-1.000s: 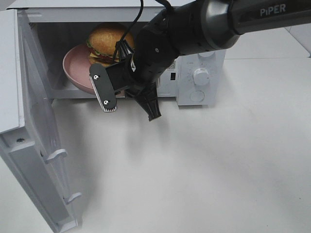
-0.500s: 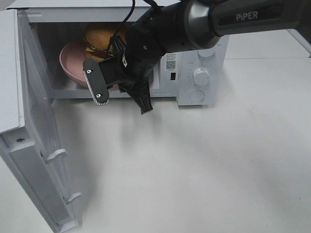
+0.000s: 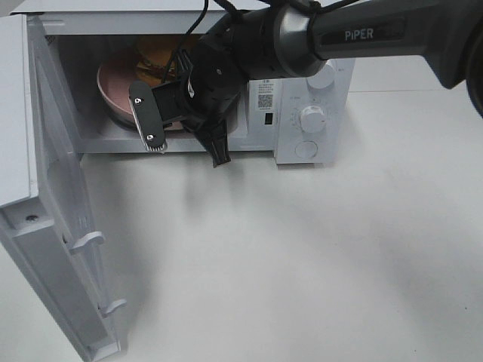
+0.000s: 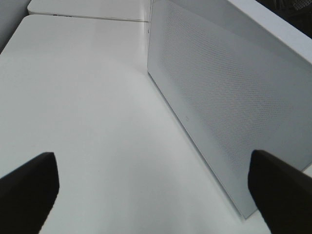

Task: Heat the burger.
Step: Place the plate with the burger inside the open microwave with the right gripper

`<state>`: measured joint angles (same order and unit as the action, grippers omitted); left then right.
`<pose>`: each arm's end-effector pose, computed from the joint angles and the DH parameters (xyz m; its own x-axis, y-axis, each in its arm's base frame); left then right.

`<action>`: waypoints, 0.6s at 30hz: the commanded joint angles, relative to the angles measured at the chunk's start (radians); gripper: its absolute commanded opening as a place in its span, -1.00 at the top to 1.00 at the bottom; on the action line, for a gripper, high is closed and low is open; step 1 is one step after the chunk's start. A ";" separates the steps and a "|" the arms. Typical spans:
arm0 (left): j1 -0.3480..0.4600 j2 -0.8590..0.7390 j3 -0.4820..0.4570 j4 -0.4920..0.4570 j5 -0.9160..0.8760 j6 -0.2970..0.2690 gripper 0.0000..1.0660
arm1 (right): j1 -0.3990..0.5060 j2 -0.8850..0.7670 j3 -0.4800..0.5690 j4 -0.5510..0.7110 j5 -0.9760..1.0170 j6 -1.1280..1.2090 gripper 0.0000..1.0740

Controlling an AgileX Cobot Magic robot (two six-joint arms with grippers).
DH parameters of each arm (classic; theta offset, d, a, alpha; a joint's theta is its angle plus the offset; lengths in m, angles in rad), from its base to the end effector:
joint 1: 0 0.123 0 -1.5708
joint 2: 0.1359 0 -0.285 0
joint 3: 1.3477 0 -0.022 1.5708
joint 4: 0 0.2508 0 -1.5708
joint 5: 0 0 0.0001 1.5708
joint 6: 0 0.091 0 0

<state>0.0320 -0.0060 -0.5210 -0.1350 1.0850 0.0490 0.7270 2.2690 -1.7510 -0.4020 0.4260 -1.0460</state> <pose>-0.0093 -0.0111 0.2817 -0.4510 -0.0287 -0.8921 0.0680 0.9955 -0.0664 0.3901 0.3272 0.1636 0.4821 -0.8760 0.0126 -0.6318 -0.3575 -0.6878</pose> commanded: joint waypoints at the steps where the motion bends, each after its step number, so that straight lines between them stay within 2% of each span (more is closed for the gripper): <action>1: 0.001 -0.018 0.004 -0.003 -0.013 0.001 -0.83 | -0.004 0.016 -0.055 -0.044 -0.054 0.011 1.00; 8: 0.001 -0.018 0.004 -0.003 -0.013 0.001 -0.83 | -0.004 0.057 -0.112 -0.056 -0.046 0.030 1.00; 18: 0.001 -0.018 0.004 -0.003 -0.013 0.001 -0.83 | -0.004 0.060 -0.116 -0.078 -0.066 0.030 1.00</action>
<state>0.0320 -0.0060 -0.5210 -0.1350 1.0850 0.0490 0.7250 2.3410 -1.8460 -0.4510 0.4260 -1.0210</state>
